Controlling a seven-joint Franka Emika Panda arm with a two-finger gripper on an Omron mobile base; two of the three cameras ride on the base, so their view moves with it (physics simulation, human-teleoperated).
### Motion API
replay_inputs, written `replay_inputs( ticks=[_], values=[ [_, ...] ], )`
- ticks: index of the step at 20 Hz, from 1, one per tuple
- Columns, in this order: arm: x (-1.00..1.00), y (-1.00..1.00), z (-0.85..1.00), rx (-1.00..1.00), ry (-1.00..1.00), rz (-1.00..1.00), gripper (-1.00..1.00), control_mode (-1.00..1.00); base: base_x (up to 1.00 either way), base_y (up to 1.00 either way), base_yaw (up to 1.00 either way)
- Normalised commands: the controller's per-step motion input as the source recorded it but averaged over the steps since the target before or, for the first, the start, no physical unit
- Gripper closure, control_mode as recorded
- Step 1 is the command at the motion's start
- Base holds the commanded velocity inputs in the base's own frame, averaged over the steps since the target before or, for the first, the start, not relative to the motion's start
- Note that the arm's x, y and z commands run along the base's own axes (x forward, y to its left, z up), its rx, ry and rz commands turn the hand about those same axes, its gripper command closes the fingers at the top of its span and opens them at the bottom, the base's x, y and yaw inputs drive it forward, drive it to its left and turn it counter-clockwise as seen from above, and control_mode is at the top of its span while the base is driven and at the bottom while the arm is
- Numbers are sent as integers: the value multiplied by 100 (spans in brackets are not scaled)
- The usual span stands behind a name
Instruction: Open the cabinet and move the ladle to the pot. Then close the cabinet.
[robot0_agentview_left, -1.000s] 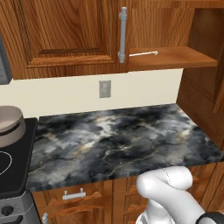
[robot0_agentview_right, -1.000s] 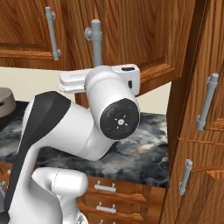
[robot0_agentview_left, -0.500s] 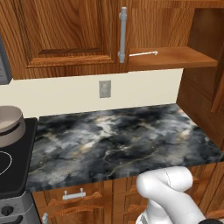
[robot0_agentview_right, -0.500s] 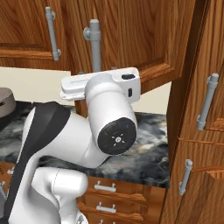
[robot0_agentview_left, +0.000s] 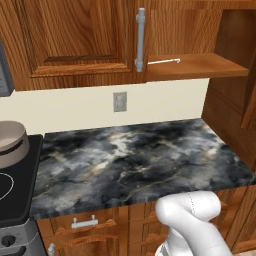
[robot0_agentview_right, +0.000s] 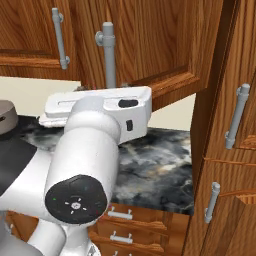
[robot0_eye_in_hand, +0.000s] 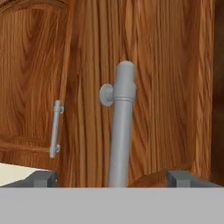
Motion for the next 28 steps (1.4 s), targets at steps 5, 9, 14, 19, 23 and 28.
replay_inputs(
  ticks=[5,9,14,19,23,28],
  values=[
    [-75,11,18,-1,2,-14,-100,-100,0,0,0],
    [-24,75,0,-10,2,-19,-100,-100,0,0,0],
    [0,100,0,-17,0,-29,-100,-100,0,0,0],
    [11,99,0,-15,0,-36,-100,-100,0,0,0],
    [84,84,-10,-22,0,-42,-100,-100,0,0,0],
    [100,55,-17,-27,1,-46,-100,-100,0,0,0]
  ],
)
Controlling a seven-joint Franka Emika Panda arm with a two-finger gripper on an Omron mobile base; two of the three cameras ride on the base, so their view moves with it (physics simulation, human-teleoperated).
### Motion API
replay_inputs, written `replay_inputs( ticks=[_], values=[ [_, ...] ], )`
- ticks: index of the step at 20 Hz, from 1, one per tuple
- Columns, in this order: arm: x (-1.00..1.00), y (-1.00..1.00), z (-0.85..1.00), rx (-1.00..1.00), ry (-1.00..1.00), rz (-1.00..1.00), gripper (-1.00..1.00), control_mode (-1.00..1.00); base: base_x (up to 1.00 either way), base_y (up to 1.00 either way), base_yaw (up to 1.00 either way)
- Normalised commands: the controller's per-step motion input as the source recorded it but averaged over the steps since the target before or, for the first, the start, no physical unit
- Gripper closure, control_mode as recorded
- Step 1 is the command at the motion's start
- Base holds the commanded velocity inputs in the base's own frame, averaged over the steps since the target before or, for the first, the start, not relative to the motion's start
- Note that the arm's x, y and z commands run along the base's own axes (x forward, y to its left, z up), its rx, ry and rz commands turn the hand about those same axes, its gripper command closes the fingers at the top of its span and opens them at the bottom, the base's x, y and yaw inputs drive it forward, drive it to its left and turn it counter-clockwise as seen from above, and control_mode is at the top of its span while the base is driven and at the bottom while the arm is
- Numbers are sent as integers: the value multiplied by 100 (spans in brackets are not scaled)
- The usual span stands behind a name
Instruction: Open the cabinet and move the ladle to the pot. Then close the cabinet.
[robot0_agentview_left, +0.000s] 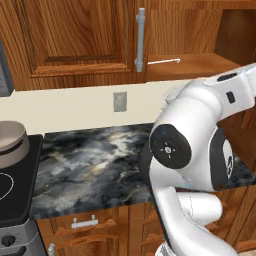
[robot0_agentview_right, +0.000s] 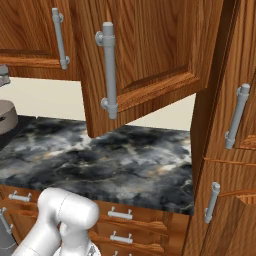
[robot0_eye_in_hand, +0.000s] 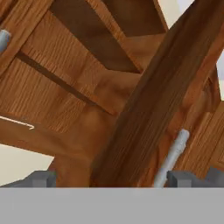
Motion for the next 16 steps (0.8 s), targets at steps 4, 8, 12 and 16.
replay_inputs(
  ticks=[4,8,12,16],
  values=[
    [95,19,-14,-18,1,-36,-100,-100,0,0,0],
    [82,15,-18,-12,0,-28,-100,-100,0,0,0],
    [58,15,-11,-4,2,-16,-100,-100,0,0,0],
    [21,0,0,0,7,-10,-100,-100,0,0,0]
  ],
)
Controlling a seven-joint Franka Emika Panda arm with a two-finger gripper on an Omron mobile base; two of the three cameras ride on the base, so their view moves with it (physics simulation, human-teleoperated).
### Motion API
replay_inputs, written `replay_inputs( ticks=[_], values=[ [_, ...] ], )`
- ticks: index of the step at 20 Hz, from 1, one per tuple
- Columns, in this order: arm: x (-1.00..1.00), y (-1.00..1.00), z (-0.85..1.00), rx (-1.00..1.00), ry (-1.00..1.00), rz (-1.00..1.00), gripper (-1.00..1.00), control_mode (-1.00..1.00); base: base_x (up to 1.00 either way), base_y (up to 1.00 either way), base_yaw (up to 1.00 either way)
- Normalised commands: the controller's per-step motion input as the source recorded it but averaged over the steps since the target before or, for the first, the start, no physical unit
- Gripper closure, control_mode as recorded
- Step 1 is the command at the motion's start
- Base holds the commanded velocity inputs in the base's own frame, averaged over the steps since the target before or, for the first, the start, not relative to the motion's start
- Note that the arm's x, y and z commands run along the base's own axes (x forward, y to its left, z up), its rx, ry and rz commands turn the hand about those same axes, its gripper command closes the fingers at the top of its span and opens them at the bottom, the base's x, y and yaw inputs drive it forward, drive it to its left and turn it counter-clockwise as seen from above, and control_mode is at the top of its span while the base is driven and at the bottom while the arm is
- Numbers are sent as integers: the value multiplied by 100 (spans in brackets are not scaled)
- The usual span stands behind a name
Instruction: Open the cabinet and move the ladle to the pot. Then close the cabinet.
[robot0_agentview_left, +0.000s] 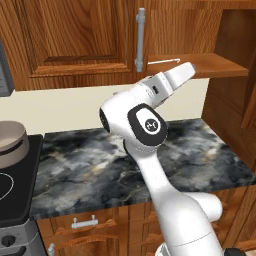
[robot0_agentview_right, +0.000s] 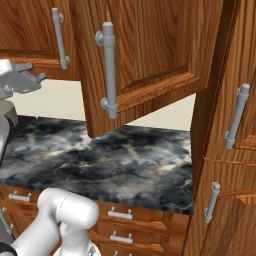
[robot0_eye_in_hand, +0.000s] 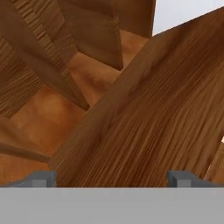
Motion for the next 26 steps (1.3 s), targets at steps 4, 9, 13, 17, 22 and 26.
replay_inputs(
  ticks=[4,9,13,17,22,26],
  values=[
    [14,-1,0,0,10,-10,-100,-100,0,0,0],
    [5,-29,0,0,7,-4,-100,-100,0,0,0],
    [15,-52,0,0,3,-3,-100,-100,0,0,0],
    [1,-52,0,0,1,-3,-100,-100,0,0,0],
    [7,-44,0,0,0,-3,-100,-100,0,0,0],
    [3,-40,0,0,0,-3,-100,-100,0,0,0]
  ],
)
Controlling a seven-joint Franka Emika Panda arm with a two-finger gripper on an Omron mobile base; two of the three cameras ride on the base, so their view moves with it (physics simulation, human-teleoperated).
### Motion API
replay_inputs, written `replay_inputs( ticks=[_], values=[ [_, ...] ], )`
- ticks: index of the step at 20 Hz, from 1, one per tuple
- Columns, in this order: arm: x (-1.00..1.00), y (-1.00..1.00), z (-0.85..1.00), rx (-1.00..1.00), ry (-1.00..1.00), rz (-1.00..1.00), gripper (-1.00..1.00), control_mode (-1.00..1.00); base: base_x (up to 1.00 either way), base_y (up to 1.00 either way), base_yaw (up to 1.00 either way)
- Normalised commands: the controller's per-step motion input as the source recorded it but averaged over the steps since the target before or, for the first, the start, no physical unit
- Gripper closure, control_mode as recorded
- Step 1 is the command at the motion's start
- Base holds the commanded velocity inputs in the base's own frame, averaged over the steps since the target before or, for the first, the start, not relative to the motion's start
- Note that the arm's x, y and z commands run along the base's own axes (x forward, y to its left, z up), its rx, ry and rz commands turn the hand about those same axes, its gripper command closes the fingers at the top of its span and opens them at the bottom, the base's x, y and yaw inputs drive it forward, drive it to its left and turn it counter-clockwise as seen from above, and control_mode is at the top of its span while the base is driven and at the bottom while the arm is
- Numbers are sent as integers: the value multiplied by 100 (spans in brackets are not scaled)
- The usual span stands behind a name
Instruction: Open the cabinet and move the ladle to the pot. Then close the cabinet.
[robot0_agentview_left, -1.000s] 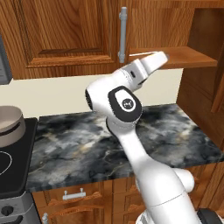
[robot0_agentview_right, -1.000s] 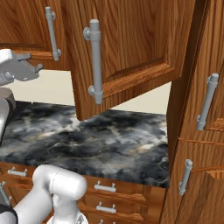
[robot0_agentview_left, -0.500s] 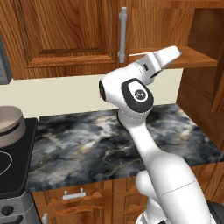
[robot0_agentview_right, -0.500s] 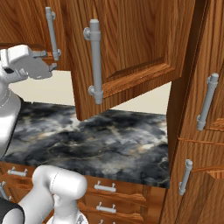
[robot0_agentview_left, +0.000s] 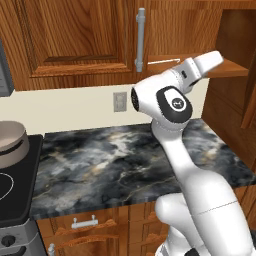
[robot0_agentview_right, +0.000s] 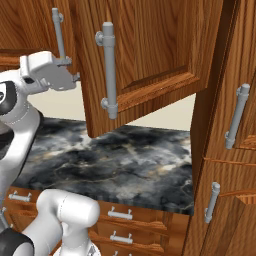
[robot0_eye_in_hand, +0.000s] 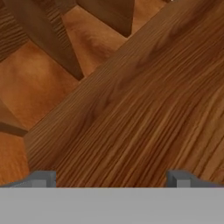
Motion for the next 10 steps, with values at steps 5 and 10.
replay_inputs(
  ticks=[5,10],
  values=[
    [0,-50,0,0,0,-5,-100,-100,0,0,0],
    [0,-54,0,0,0,-6,-100,-100,0,0,0]
  ],
)
